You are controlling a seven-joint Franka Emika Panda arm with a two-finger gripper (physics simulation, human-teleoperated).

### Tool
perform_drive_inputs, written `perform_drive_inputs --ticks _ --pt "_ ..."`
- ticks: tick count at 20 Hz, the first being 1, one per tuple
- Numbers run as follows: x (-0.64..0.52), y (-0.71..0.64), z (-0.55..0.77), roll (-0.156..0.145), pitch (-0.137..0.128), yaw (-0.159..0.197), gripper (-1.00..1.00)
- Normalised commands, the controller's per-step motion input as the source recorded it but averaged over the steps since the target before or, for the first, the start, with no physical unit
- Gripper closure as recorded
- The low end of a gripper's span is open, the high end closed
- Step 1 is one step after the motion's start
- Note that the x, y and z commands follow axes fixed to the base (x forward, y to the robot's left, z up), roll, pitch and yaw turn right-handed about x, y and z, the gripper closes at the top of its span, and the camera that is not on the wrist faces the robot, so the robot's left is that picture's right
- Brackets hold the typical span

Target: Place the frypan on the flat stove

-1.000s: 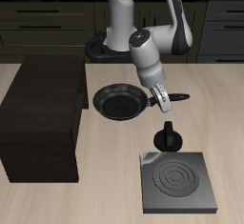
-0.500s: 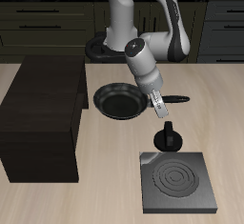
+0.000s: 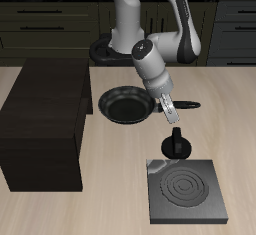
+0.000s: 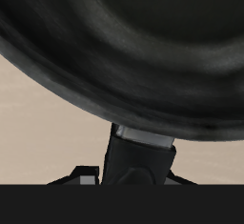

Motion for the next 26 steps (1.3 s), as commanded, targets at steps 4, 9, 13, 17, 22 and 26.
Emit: perform_drive_inputs --ticks 4,9,13,17,22,26 --pt "0.0 -0.01 0.06 0.006 -0.012 0.001 1.0" --pt "0.0 -0.04 0.35 -0.021 -0.031 0.097 1.0" --pt "0.0 -0.08 0.48 -0.051 -0.068 0.129 1.0" --pt "-0.06 -0.09 0.48 -0.038 -0.083 0.094 1.0" --pt "-0.07 -0.04 0.27 -0.007 -0.034 0.062 1.0" --pt "-0.07 -0.05 0.21 -0.002 -0.024 0.045 1.0"
